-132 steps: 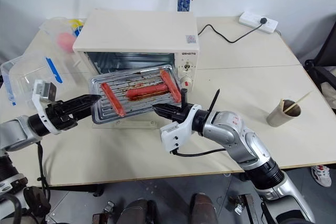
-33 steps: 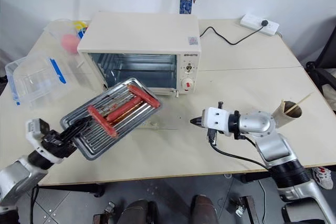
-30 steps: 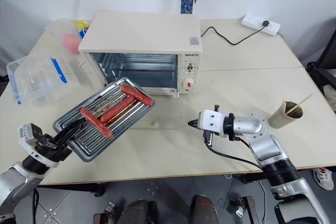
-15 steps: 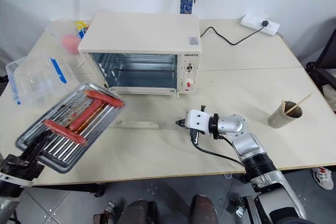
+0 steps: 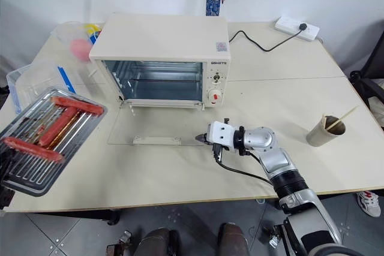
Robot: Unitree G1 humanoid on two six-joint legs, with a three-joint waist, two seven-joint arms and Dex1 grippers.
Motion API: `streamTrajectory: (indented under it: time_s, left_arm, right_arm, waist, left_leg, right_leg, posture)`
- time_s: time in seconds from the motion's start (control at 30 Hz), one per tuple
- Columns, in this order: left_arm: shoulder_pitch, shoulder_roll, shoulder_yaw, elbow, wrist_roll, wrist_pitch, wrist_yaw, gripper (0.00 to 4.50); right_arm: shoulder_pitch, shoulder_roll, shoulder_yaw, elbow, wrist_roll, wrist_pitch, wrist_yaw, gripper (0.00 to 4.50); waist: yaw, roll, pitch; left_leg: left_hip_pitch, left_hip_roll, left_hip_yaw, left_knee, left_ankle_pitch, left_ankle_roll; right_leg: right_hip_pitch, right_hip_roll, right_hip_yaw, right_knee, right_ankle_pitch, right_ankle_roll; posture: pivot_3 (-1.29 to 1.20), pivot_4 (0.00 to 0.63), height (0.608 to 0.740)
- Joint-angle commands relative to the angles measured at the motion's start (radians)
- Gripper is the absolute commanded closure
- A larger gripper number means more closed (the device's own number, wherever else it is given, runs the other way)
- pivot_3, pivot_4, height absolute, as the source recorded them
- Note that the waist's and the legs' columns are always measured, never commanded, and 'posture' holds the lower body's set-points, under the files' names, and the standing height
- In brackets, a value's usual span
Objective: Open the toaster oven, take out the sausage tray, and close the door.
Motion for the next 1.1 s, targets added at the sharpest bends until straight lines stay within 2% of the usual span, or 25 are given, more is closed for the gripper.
streamTrajectory:
  time_s: [0.03,0.27,0.67,0.77,0.9,1.0,1.1]
  left_arm:
    - [0.019,-0.028,0.066,-0.029,-0.035,-0.023,-0.005,4.50]
    - [0.051,-0.100,0.117,-0.029,-0.035,-0.046,0.000,4.50]
    - [0.081,-0.206,-0.003,-0.058,-0.035,-0.047,0.030,4.50]
    - [0.087,-0.198,-0.052,-0.058,-0.035,-0.034,0.035,4.50]
    - [0.081,-0.132,-0.161,-0.061,-0.035,0.017,0.041,4.50]
    - [0.076,-0.093,-0.196,-0.051,-0.035,0.039,0.024,4.50]
    - [0.046,-0.009,-0.257,-0.010,-0.035,0.102,-0.001,4.50]
  right_arm:
    - [-0.032,0.003,-0.020,-0.002,0.024,-0.024,0.009,4.48]
    - [-0.086,0.001,-0.040,0.015,0.048,-0.013,0.039,4.48]
    - [-0.302,0.019,-0.112,0.113,0.124,0.051,0.057,4.48]
    - [-0.353,0.028,-0.123,0.158,0.126,0.037,0.058,4.48]
    - [-0.444,0.037,-0.151,0.236,0.135,0.024,0.039,4.48]
    - [-0.464,0.037,-0.162,0.254,0.141,0.021,0.032,4.48]
    - [-0.438,0.025,-0.179,0.150,0.179,0.098,0.053,4.48]
  waist:
    - [0.000,0.000,0.000]
    - [0.000,0.000,0.000]
    - [0.000,0.000,0.000]
    - [0.000,0.000,0.000]
    - [0.000,0.000,0.000]
    - [-0.001,0.000,0.000]
    - [-0.002,0.000,0.000]
  left_leg:
    - [0.000,0.000,0.000,0.000,0.000,0.000]
    - [0.000,0.000,0.000,0.000,0.000,0.000]
    - [0.000,0.000,0.001,0.000,-0.001,0.001]
    - [0.000,0.000,0.001,0.000,-0.002,0.001]
    - [0.000,0.000,0.002,0.000,-0.002,0.001]
    - [0.000,0.000,0.002,0.001,-0.002,0.001]
    - [-0.001,0.000,0.002,0.000,-0.002,0.001]
  right_leg:
    - [0.000,0.000,0.000,0.000,0.000,0.000]
    - [0.000,0.000,0.000,0.000,0.000,0.000]
    - [-0.001,0.000,0.001,-0.001,0.000,0.000]
    - [-0.001,0.000,0.001,-0.001,0.000,0.000]
    - [-0.001,0.000,0.001,-0.001,0.000,0.000]
    - [-0.001,0.000,0.001,0.000,0.000,0.000]
    - [-0.001,0.000,0.002,-0.001,0.000,0.000]
  posture:
    - [0.00,0.150,0.740]
    - [0.00,0.150,0.740]
    - [0.00,0.150,0.740]
    - [0.00,0.150,0.740]
    - [0.00,0.150,0.740]
    - [0.00,0.150,0.740]
    - [0.00,0.150,0.740]
